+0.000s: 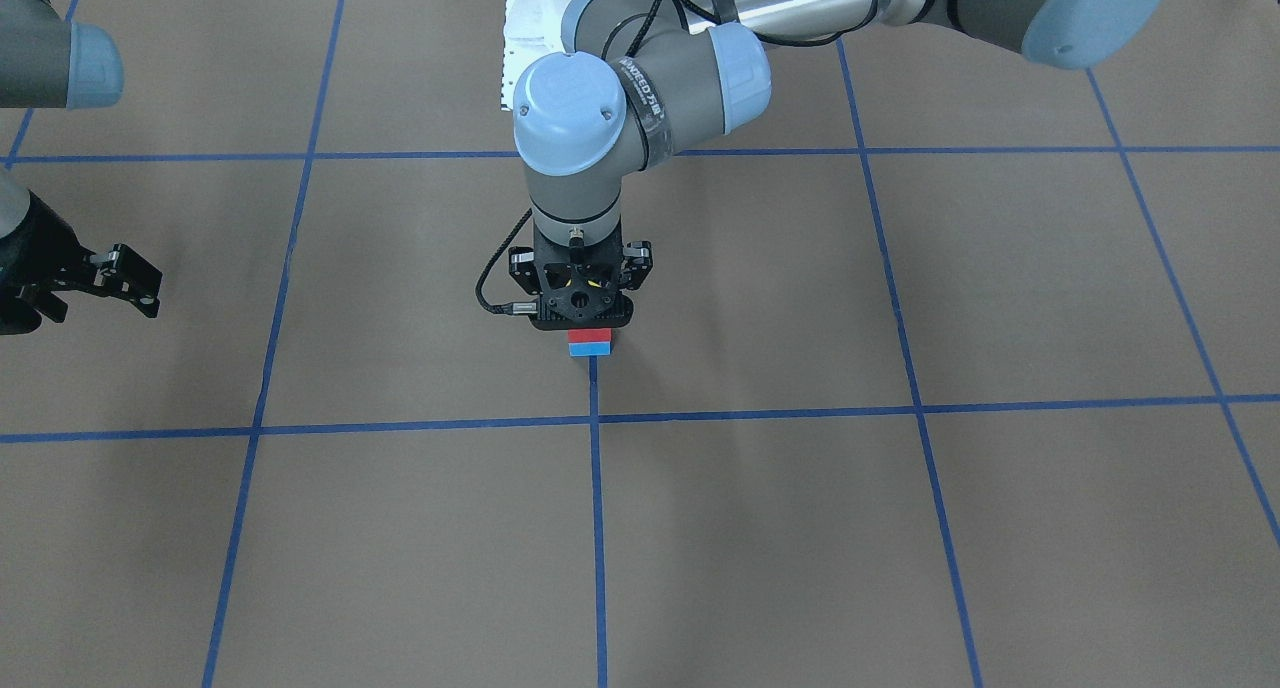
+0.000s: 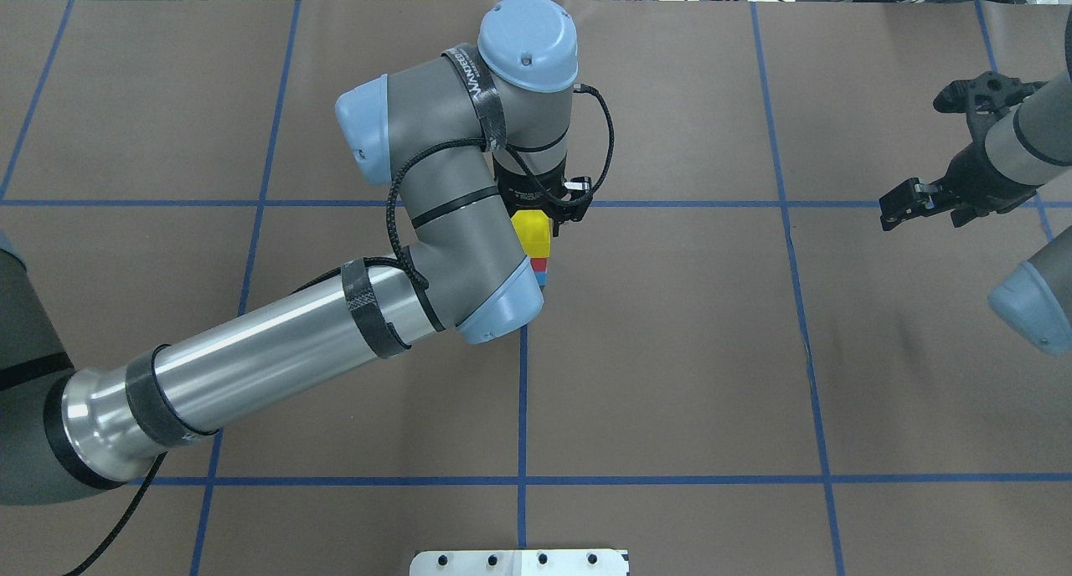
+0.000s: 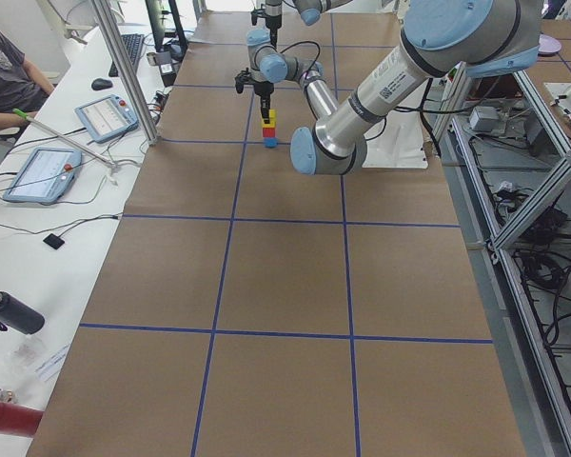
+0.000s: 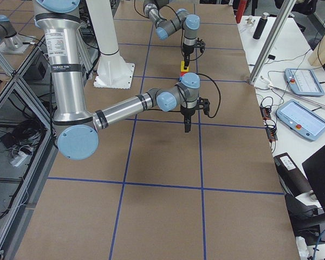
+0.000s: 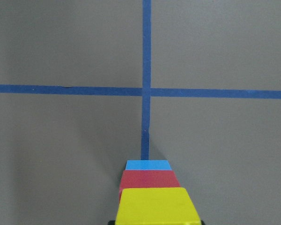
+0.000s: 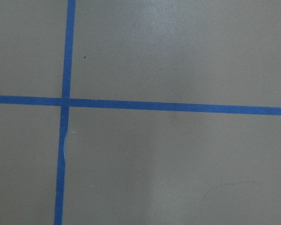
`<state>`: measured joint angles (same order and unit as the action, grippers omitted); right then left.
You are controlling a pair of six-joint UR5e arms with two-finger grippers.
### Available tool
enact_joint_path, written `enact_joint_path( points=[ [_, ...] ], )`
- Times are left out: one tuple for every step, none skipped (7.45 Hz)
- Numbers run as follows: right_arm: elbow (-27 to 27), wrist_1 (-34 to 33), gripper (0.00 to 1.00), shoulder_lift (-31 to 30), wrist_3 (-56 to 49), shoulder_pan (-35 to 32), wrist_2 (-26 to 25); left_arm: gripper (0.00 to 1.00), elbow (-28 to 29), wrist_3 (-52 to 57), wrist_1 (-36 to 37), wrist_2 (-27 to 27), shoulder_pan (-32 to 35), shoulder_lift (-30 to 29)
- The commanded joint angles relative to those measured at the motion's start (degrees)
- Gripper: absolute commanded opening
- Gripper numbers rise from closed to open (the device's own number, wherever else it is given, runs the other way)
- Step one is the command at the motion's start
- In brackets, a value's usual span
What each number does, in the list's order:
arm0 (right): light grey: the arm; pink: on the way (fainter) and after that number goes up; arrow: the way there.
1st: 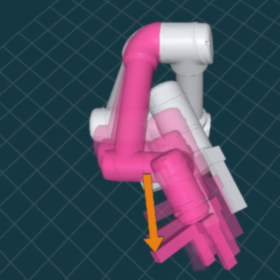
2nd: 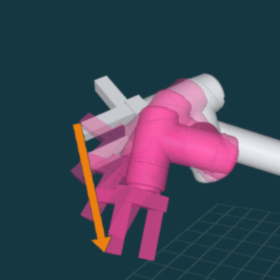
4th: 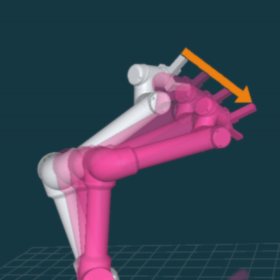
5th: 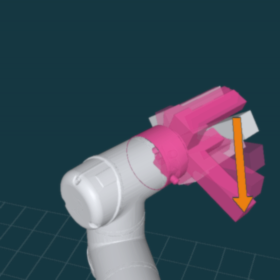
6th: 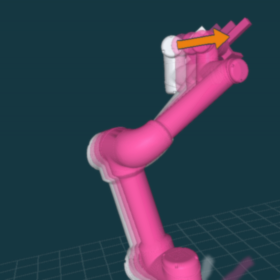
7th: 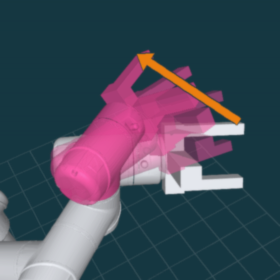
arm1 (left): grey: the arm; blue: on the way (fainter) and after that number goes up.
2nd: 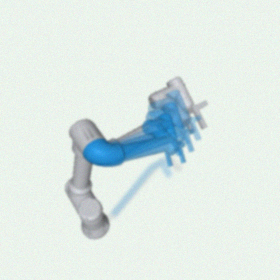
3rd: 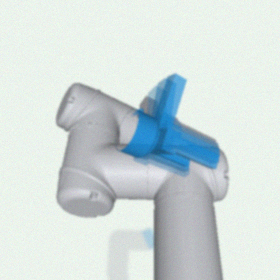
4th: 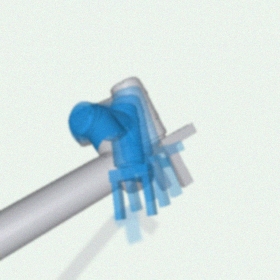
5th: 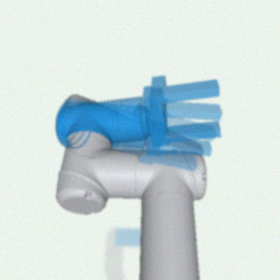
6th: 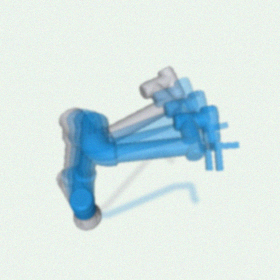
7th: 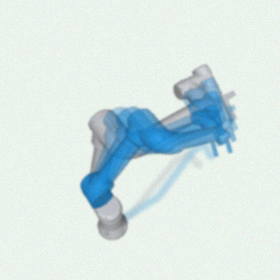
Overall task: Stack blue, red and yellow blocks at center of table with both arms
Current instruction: 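Lower the yellow cube onto the red cube with the left gripper, then open the left gripper and draw it back from the stack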
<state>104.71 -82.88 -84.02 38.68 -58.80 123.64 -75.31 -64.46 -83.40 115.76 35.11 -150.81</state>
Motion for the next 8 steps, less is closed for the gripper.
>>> enact_joint_path(
  points=[
    [-0.12, 0.00, 1.00, 0.00, -0.01, 0.00, -0.06, 1.00, -0.45, 0.13, 0.08, -0.10, -0.04, 0.16],
    [-0.21, 0.00, 1.00, 0.00, -0.01, 0.00, -0.06, 1.00, -0.71, 0.13, 0.17, -0.10, -0.04, 0.16],
    [-0.38, 0.00, 1.00, 0.00, -0.10, 0.00, -0.06, 1.00, -1.24, 0.13, 0.35, -0.01, 0.05, 0.25],
    [-0.38, 0.00, 1.00, 0.00, -0.10, 0.00, -0.06, 1.00, -3.33, 0.13, 1.31, 0.16, 0.31, 0.77],
    [-0.47, 0.00, 1.00, 0.09, -0.19, 0.00, -0.06, 1.00, -9.62, 1.96, 4.62, 0.25, 0.75, 4.08],
    [-0.47, 0.00, 1.00, 0.00, -0.62, 0.00, -0.06, 1.00, -20.30, 7.11, 11.44, 0.34, 1.97, 9.77],
    [-0.47, 0.00, 1.00, -0.09, -1.24, -0.26, -0.06, 1.00, -30.24, 12.73, 14.38, 0.34, 4.07, 16.70],
    [-0.47, 0.00, 1.00, -0.09, -1.68, -0.96, 0.02, 1.00, -38.51, 16.70, 13.71, 0.52, 5.57, 26.17]
  ],
)
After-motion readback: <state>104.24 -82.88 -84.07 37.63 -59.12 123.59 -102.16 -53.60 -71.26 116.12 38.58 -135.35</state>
